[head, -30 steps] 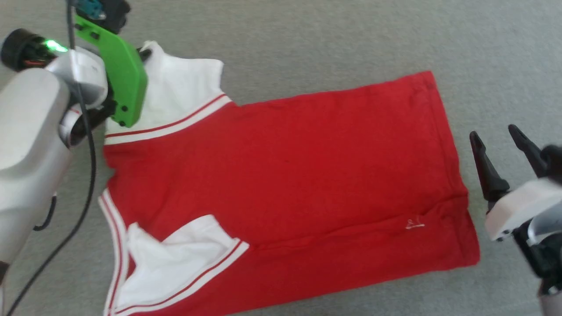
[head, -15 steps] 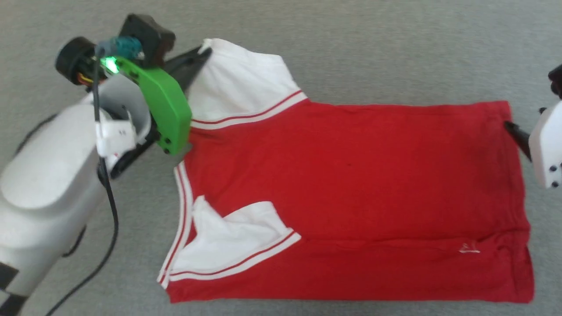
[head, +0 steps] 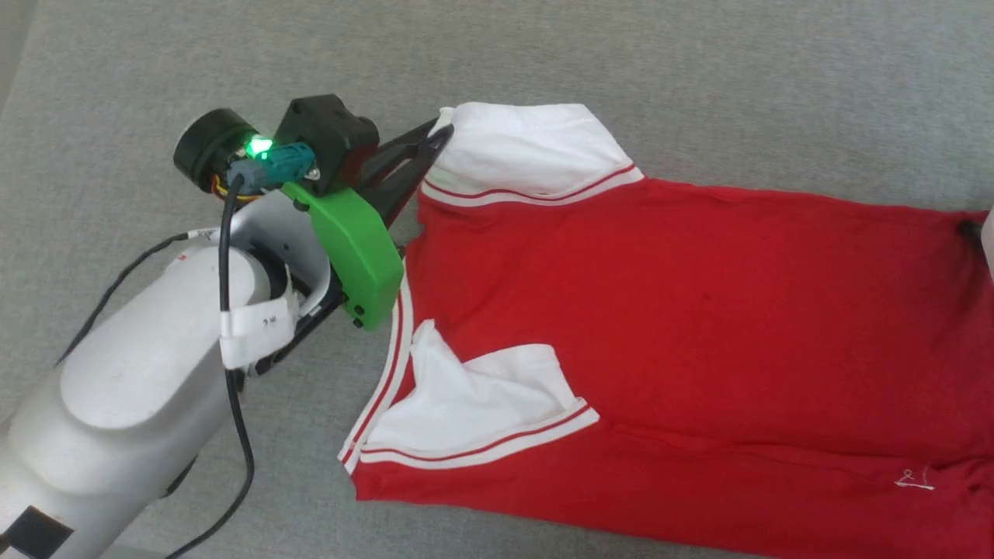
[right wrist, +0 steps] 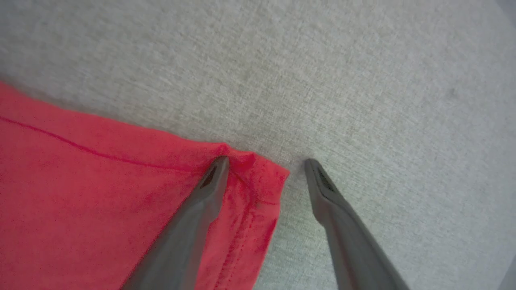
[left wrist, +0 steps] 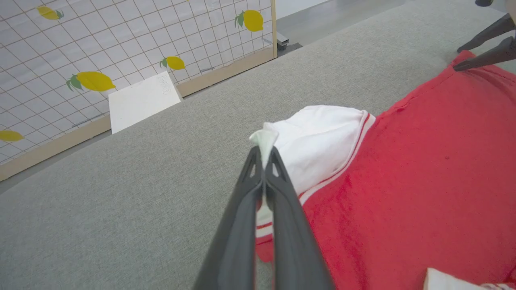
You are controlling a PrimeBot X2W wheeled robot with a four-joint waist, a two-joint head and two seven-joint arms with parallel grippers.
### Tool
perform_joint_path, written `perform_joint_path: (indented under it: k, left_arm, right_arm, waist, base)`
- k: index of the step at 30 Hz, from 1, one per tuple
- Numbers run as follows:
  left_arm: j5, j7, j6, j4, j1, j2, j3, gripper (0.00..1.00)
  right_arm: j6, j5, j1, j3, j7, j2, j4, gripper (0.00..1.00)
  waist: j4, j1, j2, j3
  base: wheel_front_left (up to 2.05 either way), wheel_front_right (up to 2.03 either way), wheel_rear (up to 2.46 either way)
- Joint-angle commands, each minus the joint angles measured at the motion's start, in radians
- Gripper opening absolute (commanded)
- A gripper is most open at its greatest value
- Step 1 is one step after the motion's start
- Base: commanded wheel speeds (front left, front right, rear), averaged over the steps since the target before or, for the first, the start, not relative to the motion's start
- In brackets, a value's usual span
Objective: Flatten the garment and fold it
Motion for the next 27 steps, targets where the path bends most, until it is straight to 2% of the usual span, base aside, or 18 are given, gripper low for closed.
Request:
perform_joint_path:
  k: [1,8,12,17,23,27]
  left_arm:
    - [-0.002,-0.013,0.009,0.003,0.019,-0.011,0.001,0.00]
    - [-0.036,-0.071,0.036,0.038,0.094,0.002,0.022,0.00]
    - [-0.070,-0.108,0.074,0.018,0.183,0.034,0.043,0.00]
    - [-0.116,-0.134,0.134,-0.053,0.323,0.091,0.056,0.00]
    - [-0.173,-0.130,0.177,-0.137,0.480,0.158,0.045,0.00]
    - [-0.192,-0.133,0.198,-0.152,0.564,0.183,0.025,0.00]
  right_arm:
    - [-0.001,0.012,0.049,0.049,-0.004,0.027,0.047,0.00]
    - [-0.001,0.016,0.051,0.030,-0.165,0.018,0.068,0.00]
    - [-0.001,-0.005,0.091,-0.004,-0.279,0.014,0.061,0.00]
    - [-0.001,-0.011,0.204,-0.108,-0.387,0.036,0.022,0.00]
    - [-0.001,-0.027,0.395,-0.207,-0.423,0.087,-0.093,0.00]
    - [-0.001,-0.040,0.510,-0.268,-0.397,0.131,-0.185,0.00]
  waist:
    - [0.014,0.0001,0.0000,-0.001]
    - [-0.011,0.0001,0.0000,-0.099]
    - [-0.033,0.0001,0.0000,-0.175]
    - [-0.047,0.0001,0.0000,-0.257]
    - [-0.058,0.0001,0.0000,-0.303]
    - [-0.064,0.0001,0.0000,-0.309]
  base:
    - [0.00,0.00,0.00]
    - [0.00,0.00,0.00]
    - [0.00,0.00,0.00]
    - [0.00,0.00,0.00]
    - [0.00,0.00,0.00]
    - [0.00,0.00,0.00]
